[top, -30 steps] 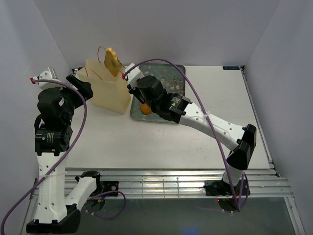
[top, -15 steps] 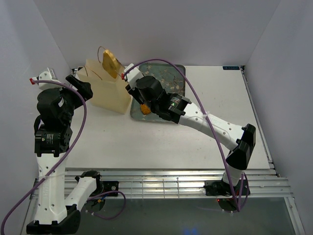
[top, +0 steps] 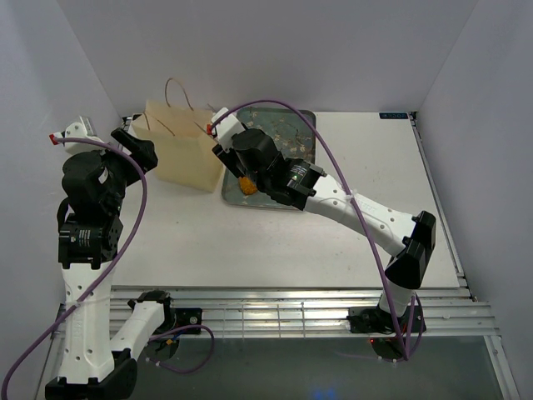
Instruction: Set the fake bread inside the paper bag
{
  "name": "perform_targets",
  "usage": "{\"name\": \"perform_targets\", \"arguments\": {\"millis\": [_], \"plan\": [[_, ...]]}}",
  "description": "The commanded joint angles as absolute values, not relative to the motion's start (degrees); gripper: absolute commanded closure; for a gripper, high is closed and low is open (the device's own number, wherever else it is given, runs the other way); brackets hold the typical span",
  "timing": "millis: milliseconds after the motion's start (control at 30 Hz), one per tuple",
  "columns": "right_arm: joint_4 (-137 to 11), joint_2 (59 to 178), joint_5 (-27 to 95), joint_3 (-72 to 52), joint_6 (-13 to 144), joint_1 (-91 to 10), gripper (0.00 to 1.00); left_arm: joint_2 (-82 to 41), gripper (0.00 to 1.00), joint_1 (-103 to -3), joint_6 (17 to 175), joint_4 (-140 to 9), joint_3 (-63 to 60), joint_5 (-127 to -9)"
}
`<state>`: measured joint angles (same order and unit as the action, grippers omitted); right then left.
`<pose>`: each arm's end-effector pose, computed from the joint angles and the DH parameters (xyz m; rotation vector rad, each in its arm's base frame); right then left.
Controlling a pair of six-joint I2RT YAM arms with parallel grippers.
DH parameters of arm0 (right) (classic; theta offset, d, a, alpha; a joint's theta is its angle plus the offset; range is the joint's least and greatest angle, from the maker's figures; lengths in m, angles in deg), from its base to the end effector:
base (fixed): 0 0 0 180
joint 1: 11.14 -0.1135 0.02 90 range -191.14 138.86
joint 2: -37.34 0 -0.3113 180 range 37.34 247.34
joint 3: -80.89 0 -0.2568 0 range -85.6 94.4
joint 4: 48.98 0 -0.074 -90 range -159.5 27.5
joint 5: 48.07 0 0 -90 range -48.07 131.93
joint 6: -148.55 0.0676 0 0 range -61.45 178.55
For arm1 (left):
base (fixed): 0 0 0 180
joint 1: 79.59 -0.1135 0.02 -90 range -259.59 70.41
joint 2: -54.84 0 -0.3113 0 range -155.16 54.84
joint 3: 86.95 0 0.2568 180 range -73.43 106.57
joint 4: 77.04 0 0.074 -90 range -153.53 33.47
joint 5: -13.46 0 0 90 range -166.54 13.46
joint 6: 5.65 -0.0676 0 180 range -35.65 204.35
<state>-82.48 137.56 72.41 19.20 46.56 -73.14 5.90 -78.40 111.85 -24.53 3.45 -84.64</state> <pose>0.2401 0.3784 0.4645 -0.7701 1.6312 0.1325 0.1465 0.0065 0.4912 -0.5019 1.6951 -0.2391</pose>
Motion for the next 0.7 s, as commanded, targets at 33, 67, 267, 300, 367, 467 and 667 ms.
{"name": "perform_targets", "arguments": {"millis": [33,67,267,300,367,467,667], "plan": [[-79.72,136.04,73.04,21.63,47.56,-73.46,0.51,6.59,0.10,-78.71,112.03,-24.16,3.12,-84.01],[-79.46,135.78,72.95,21.02,47.73,-73.37,0.51,6.59,0.10,-78.71,112.03,-24.16,3.03,-83.92],[-79.63,132.53,71.90,18.82,50.28,-73.37,0.51,6.42,0.10,-78.71,112.12,-24.16,3.03,-83.83],[-79.72,131.48,71.99,18.38,50.63,-73.46,0.51,6.42,0.11,-78.71,112.12,-24.16,2.95,-83.83],[-79.90,130.25,72.51,17.24,51.25,-73.46,0.51,6.42,0.10,-78.71,112.12,-24.24,2.86,-83.83],[-80.16,127.17,73.47,14.08,52.83,-73.46,0.51,6.42,0.11,-78.71,112.12,-24.33,2.51,-83.75],[-80.34,120.49,74.01,6.08,56.34,-72.49,0.48,6.15,0.10,-78.71,112.12,-24.86,1.80,-83.39]]}}
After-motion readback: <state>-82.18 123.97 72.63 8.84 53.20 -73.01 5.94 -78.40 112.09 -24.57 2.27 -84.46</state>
